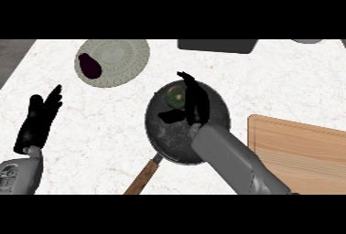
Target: Pick the squash from the cutting board and place it in the pan
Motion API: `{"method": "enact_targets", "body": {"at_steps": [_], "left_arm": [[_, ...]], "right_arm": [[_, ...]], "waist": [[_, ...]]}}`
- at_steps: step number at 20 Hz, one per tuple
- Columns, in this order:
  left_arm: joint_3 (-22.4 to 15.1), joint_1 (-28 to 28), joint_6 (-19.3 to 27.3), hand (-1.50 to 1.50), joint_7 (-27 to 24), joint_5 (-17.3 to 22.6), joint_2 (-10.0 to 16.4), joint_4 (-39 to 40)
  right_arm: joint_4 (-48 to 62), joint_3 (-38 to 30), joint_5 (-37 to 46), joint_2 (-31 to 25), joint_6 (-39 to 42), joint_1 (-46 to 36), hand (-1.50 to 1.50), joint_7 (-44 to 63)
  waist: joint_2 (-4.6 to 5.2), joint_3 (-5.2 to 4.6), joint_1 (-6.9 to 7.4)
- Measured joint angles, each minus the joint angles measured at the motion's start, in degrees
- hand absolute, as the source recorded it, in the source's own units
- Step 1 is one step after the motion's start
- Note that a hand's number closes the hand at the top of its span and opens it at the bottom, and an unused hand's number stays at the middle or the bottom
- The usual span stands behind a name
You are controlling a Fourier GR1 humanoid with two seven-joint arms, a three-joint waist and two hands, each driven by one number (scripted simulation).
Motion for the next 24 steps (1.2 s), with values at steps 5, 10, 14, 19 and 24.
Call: {"method": "enact_targets", "body": {"at_steps": [5, 10, 14, 19, 24], "left_arm": [[0.2, -0.8, 0.0, 0.0, -0.2, 0.0, 0.0, 0.8], [0.8, 0.5, 0.2, 0.0, -0.6, 0.0, 0.4, 0.6], [1.7, 1.2, 1.1, 0.0, -0.2, -0.1, 0.5, 0.5], [2.8, 3.4, 1.2, 0.0, 0.0, 0.4, 0.9, -0.8], [3.9, 5.1, 1.2, 0.0, -0.6, 0.8, 1.2, -0.8]], "right_arm": [[0.5, 0.6, -7.1, 0.0, -6.8, -0.5, -1.5, -7.6], [0.4, -0.7, -12.5, -0.2, -11.5, -1.7, -1.5, -13.0], [-0.4, -3.8, -14.0, -0.5, -12.8, -0.3, -1.5, -15.6], [-8.9, -5.2, -12.7, -5.5, -13.4, 5.6, -1.5, -12.9], [-24.9, -5.2, -12.4, -14.3, -12.7, 17.4, -1.5, -12.0]], "waist": [[0.06, 0.01, -0.03], [-0.36, -0.02, -1.27], [-0.86, -0.07, -3.25], [-1.49, -0.13, -5.21], [-1.8, -0.15, -6.6]]}}
